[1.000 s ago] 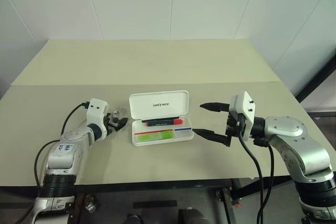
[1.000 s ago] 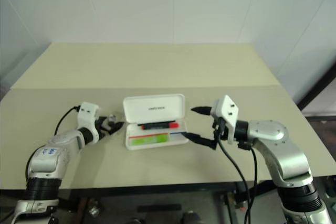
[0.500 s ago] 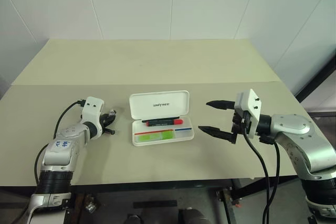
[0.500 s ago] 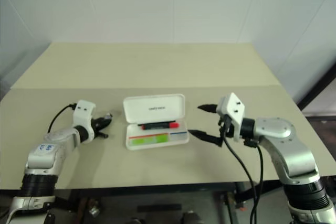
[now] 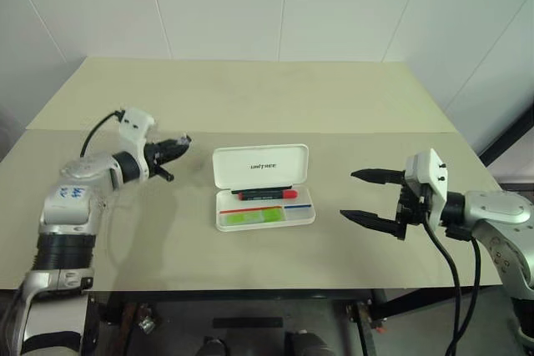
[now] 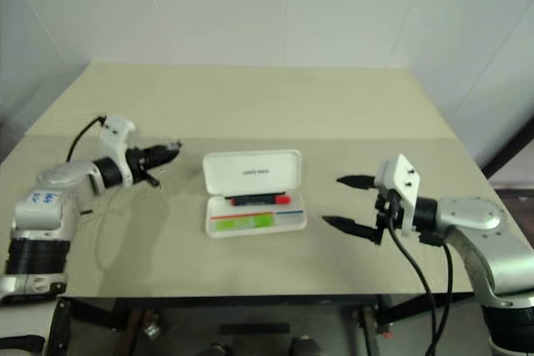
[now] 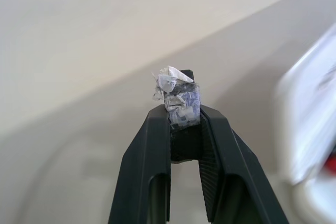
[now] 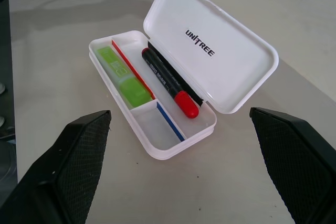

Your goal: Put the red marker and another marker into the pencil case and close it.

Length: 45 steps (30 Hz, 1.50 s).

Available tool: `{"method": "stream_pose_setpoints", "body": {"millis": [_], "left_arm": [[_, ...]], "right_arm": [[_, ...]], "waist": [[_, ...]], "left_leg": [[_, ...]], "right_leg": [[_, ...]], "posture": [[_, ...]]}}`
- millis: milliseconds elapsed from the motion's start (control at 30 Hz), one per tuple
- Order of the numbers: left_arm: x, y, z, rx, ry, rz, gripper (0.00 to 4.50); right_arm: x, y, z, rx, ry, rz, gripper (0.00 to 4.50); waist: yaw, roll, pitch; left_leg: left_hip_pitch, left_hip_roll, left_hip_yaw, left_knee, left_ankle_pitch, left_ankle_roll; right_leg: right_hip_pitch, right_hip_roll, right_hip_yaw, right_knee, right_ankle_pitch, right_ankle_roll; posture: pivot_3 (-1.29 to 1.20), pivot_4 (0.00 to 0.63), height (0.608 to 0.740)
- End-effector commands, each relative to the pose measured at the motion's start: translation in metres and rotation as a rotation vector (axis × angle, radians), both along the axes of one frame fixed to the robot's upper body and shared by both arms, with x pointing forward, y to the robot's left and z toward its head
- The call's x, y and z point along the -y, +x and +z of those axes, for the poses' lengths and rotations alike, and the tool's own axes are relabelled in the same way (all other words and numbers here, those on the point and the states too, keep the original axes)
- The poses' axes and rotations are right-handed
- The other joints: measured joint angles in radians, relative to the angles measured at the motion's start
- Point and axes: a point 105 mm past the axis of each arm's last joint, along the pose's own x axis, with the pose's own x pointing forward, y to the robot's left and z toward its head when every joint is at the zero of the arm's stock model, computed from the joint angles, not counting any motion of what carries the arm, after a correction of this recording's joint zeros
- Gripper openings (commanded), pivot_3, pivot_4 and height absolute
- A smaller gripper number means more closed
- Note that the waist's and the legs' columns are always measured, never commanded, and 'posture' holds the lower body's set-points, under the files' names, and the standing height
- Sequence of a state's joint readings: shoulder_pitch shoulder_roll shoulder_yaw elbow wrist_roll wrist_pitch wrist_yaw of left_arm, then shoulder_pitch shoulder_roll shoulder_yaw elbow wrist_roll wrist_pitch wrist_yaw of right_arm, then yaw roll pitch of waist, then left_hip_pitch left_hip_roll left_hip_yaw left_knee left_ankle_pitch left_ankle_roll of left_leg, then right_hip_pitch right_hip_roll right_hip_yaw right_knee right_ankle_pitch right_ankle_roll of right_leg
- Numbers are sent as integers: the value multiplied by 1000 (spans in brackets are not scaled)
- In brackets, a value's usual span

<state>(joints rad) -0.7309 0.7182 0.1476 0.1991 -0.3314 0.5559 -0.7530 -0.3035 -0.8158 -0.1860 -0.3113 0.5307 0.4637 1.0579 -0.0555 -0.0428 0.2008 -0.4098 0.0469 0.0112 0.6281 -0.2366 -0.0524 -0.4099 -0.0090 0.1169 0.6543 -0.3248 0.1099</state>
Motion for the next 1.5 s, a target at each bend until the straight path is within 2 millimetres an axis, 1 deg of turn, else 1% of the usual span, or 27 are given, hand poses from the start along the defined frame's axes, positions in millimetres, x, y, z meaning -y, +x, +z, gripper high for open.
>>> {"method": "stream_pose_setpoints", "body": {"millis": [33,133,200,233,300,333,467,600,667,733,900,1000,1167,1367,1500], "left_arm": [[23,-14,42,132,60,-175,399],[46,-19,54,153,45,-306,399],[62,-23,54,152,72,-380,399],[69,-24,51,156,128,-411,399],[87,-35,37,195,283,-573,399],[91,-38,31,199,332,-632,399],[112,-40,17,136,287,-726,399],[140,-46,1,80,294,-817,399],[149,-47,-7,50,302,-832,399],[157,-43,-22,-23,330,-815,399],[179,-36,-45,-68,383,-783,399],[186,-37,-58,-125,423,-786,399],[194,-39,-65,-146,425,-770,399],[204,-35,-73,-170,429,-726,399],[206,-33,-76,-170,443,-710,399]], "right_arm": [[6,-6,13,60,-7,-1,4500],[12,-15,8,43,-16,27,4500],[19,-19,5,34,-19,35,4500],[23,-21,4,28,-21,42,4500],[30,-28,1,6,-25,73,4500],[32,-30,0,-1,-24,86,4500],[44,-37,-8,-14,-64,141,4500],[49,-27,-2,32,-76,134,4500],[48,-23,1,51,-74,123,4500],[46,-22,2,60,-65,120,4500],[44,-20,-1,61,-65,95,4500],[45,-21,-3,57,-64,77,4500],[47,-25,-3,59,-57,55,4500],[47,-25,-3,62,-43,26,4500],[47,-23,-1,71,-34,14,4500]], "waist": [[2,0,0],[5,0,0],[9,0,0],[11,0,0],[15,0,0],[16,0,0],[15,0,0],[13,0,0],[11,0,0],[11,0,0],[14,0,0],[16,0,0],[16,0,0],[19,0,0],[18,0,0]], "left_leg": [[0,0,0,0,0,0],[0,0,0,1,0,0],[0,0,0,1,0,0],[0,-1,0,1,0,0],[0,-1,0,1,0,0],[0,-1,0,1,0,0],[1,-1,2,2,0,0],[1,0,2,4,0,1],[1,-1,2,5,0,1],[1,-1,2,5,0,1],[1,-1,2,5,0,1],[1,-1,2,5,0,1],[1,-1,2,5,0,1],[1,-2,2,5,0,1],[2,-2,2,5,0,1]], "right_leg": [[0,1,0,0,0,0],[0,1,0,0,0,0],[1,0,0,0,0,0],[1,0,0,0,0,0],[1,0,0,0,0,1],[1,0,0,0,0,1],[1,1,1,1,0,1],[1,2,2,2,0,2],[2,2,3,2,1,3],[2,2,3,2,1,3],[2,2,4,2,1,3],[2,2,5,2,1,3],[1,3,6,3,1,3],[2,3,7,3,1,4],[2,3,7,3,1,4]], "posture": [[0,150,740],[0,150,740],[0,150,740],[0,150,740],[0,150,740],[0,150,740],[0,150,740],[0,150,740],[0,150,740],[0,150,740],[0,150,740],[0,150,740],[0,150,740],[0,150,740],[0,150,740]]}}
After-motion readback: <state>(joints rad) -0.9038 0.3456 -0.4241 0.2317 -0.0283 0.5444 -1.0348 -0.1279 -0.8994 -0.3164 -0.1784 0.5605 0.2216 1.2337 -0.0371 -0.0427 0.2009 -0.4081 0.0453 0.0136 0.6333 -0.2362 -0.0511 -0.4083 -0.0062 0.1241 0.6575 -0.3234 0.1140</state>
